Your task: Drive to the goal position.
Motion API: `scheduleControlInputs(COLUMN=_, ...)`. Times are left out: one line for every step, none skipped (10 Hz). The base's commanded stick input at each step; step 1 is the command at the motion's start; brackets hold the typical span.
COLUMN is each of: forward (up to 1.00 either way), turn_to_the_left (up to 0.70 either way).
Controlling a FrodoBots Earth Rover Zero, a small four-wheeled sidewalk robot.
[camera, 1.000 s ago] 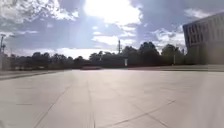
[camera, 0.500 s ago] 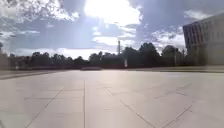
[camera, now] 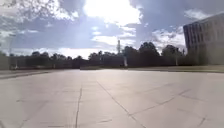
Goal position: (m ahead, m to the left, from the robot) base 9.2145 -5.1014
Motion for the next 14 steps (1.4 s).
scheduleControlInputs(forward=0.68, turn_to_the_left=-0.01)
scheduleControlInputs(forward=0.66, turn_to_the_left=-0.01)
scheduleControlInputs(forward=0.66, turn_to_the_left=-0.01)
scheduleControlInputs(forward=0.66, turn_to_the_left=-0.01)
scheduleControlInputs(forward=0.66, turn_to_the_left=-0.01)
scheduleControlInputs(forward=0.64, turn_to_the_left=-0.01)
scheduleControlInputs(forward=0.63, turn_to_the_left=-0.01)
scheduleControlInputs(forward=0.62, turn_to_the_left=-0.01)
scheduleControlInputs(forward=0.62, turn_to_the_left=-0.01)
scheduleControlInputs(forward=0.62, turn_to_the_left=-0.01)
scheduleControlInputs(forward=0.62, turn_to_the_left=-0.01)
scheduleControlInputs(forward=0.62, turn_to_the_left=-0.01)
scheduleControlInputs(forward=0.61, turn_to_the_left=-0.01)
scheduleControlInputs(forward=0.61, turn_to_the_left=-0.01)
